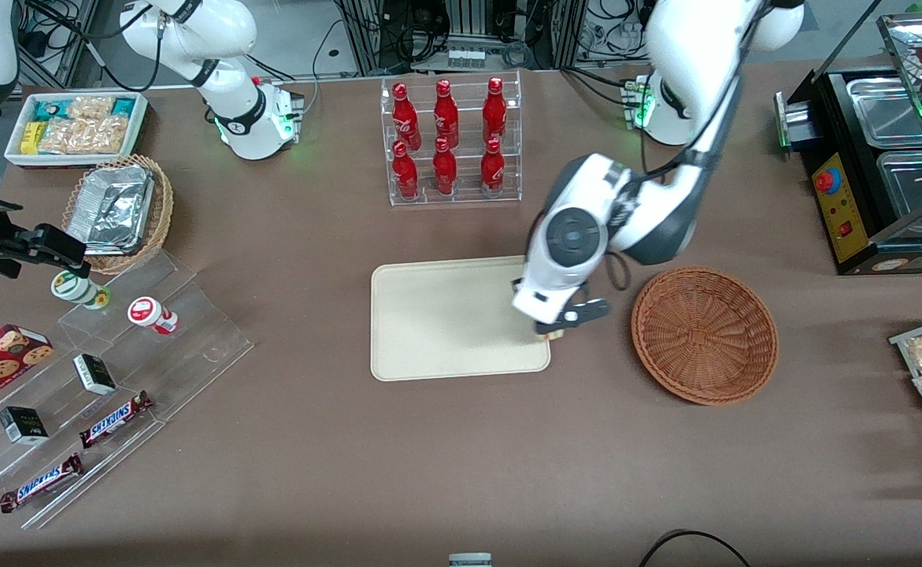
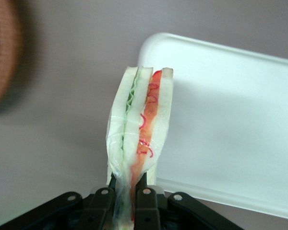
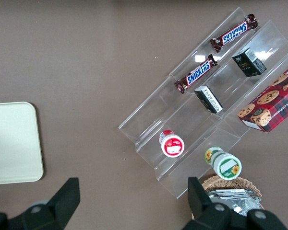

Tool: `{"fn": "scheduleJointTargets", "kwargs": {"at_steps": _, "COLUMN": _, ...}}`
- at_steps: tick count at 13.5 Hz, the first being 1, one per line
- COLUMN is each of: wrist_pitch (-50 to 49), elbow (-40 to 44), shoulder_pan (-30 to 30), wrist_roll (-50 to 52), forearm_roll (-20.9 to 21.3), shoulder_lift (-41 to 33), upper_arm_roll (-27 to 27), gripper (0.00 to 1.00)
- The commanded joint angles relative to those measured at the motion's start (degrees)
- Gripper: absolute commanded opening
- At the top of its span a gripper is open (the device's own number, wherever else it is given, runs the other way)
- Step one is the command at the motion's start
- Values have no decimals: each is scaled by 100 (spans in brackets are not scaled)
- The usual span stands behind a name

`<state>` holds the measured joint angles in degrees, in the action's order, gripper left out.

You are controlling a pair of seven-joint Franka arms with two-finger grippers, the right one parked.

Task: Place sandwich from basket to tray
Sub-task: 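Lift the sandwich and carry it over the cream tray, then lower the sandwich onto the cream tray with the left gripper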

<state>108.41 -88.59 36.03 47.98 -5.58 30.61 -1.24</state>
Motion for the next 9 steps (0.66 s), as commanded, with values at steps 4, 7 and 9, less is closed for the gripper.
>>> {"fn": "scheduleJointTargets", "kwargs": {"at_steps": 4, "wrist_pitch": 75, "elbow": 1414, "shoulder_pan": 132, "wrist_roll": 219, "forearm_roll": -58, "shoulder_lift": 1271, "upper_arm_roll": -631, "gripper": 0}}
{"fn": "scheduleJointTargets", "kwargs": {"at_steps": 7, "wrist_pitch": 461, "elbow": 1397, "shoulder_pan": 352, "wrist_roll": 484, "forearm_roll": -14, "shoulder_lift": 1430, "upper_arm_roll": -640, "gripper": 0}}
{"fn": "scheduleJointTargets", "kwargs": {"at_steps": 9, "wrist_pitch": 506, "elbow": 1397, "shoulder_pan": 352, "wrist_roll": 511, "forearm_roll": 12, "shoulder_lift": 1448, "upper_arm_roll": -614, "gripper": 0}}
